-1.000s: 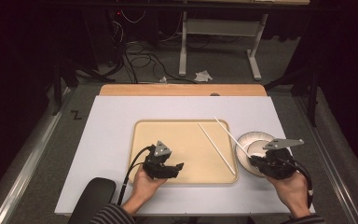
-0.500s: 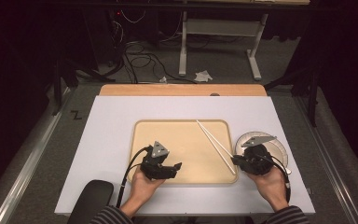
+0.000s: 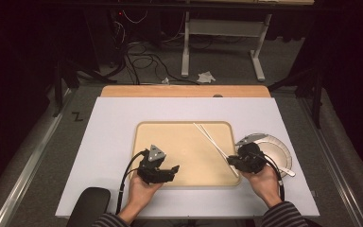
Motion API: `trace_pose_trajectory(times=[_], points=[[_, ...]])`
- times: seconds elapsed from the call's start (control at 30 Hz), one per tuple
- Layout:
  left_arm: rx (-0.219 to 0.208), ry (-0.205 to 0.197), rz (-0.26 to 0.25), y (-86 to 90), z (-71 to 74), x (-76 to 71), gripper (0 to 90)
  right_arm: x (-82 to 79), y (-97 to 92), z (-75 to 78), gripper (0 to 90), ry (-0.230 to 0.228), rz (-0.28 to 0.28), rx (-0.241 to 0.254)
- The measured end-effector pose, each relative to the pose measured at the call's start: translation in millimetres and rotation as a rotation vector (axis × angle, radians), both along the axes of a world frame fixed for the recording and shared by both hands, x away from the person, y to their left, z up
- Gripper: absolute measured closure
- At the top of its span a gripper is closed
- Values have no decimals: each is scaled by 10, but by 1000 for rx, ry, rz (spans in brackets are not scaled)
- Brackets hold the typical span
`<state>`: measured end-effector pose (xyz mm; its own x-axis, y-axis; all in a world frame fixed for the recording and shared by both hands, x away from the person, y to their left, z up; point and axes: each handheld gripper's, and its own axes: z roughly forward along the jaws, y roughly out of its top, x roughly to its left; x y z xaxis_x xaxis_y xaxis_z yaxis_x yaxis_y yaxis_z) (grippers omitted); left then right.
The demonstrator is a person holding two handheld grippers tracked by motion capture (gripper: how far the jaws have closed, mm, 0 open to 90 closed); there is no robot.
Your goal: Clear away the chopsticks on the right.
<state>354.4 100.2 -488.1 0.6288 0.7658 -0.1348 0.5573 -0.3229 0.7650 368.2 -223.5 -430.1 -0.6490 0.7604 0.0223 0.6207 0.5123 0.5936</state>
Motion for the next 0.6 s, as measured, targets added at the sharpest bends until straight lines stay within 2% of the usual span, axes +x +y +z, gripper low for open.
trace_pose_trajectory(times=[0.37,0.6], points=[[4,5,42,85,-17,-48,336,131,127,-119,856,31,-7,4],[5,5,65,151,-10,-87,336,236,221,-221,854,72,-8,-11]])
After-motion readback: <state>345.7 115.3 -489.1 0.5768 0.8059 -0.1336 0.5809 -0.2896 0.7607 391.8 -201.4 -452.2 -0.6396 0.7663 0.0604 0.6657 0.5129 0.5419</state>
